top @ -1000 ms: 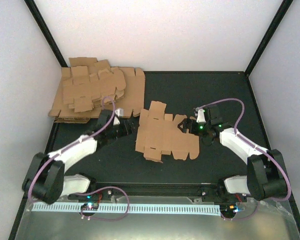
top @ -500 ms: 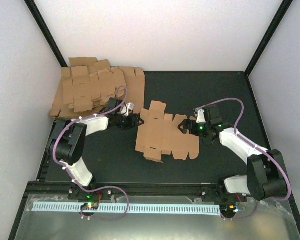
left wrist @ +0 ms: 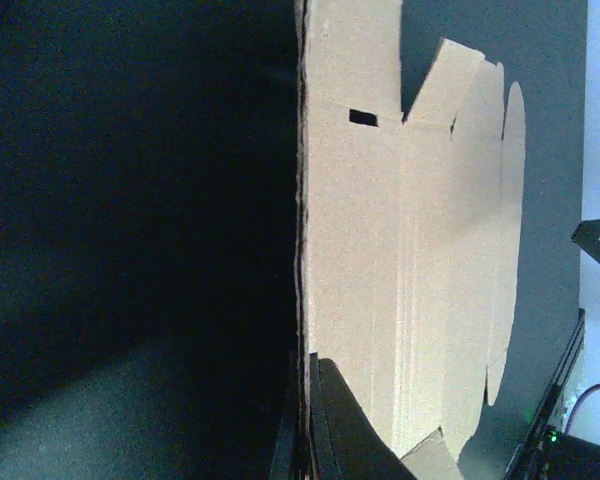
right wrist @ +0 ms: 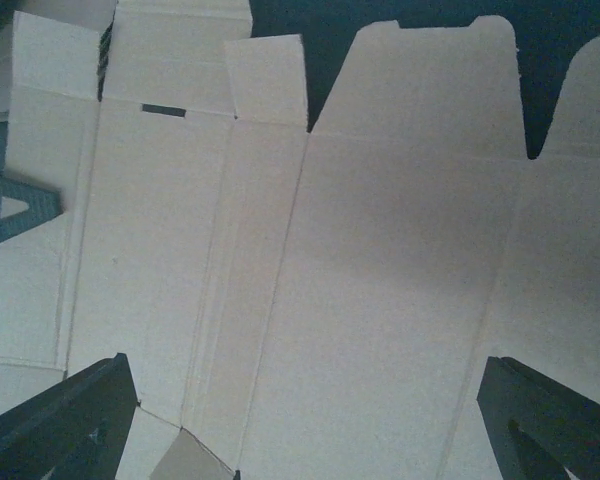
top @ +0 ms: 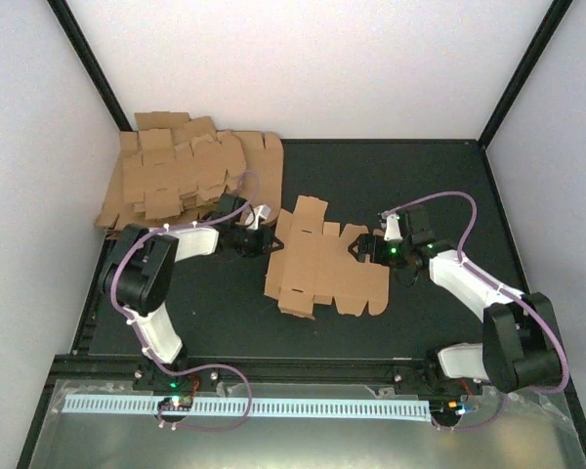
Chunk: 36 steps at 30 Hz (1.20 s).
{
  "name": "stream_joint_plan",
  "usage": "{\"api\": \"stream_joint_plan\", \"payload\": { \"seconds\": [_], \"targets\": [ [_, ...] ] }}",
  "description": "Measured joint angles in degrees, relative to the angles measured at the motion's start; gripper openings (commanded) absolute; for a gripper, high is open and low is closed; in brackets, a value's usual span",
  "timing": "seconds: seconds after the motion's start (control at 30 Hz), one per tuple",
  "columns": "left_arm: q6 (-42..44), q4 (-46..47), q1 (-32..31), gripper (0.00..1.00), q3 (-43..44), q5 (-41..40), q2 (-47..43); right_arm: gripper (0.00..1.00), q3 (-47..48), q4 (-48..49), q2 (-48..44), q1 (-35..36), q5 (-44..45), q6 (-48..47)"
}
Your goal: Fold the paper box
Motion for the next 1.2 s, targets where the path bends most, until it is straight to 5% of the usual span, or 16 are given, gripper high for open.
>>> {"api": "stream_joint_plan", "payload": {
  "seconds": [0.57, 0.8, 0.97, 1.2],
  "targets": [
    [9.29, 8.02, -5.86, 0.02, -10.49, -1.46, -24.24, 0.93, 1.40, 5.16, -9.49, 0.11, -5.88, -2.29],
    [13.75, 8.52, -8.48, 0.02, -12.46, -5.55, -34.03, 0.87, 2.05, 6.71, -20.81, 0.13, -4.59, -5.68],
    [14.84, 8.79, -8.48, 0.02, -12.52, -5.99, -34.80, 0.73, 2.78, 7.52, -21.90, 0.13, -5.20, -8.24],
    [14.62, 11.19, -8.48, 0.01, -14.21, -5.35, -34.80, 0.21, 5.44, 7.58, -16.57, 0.15, -5.97, -6.49]
  ]
}}
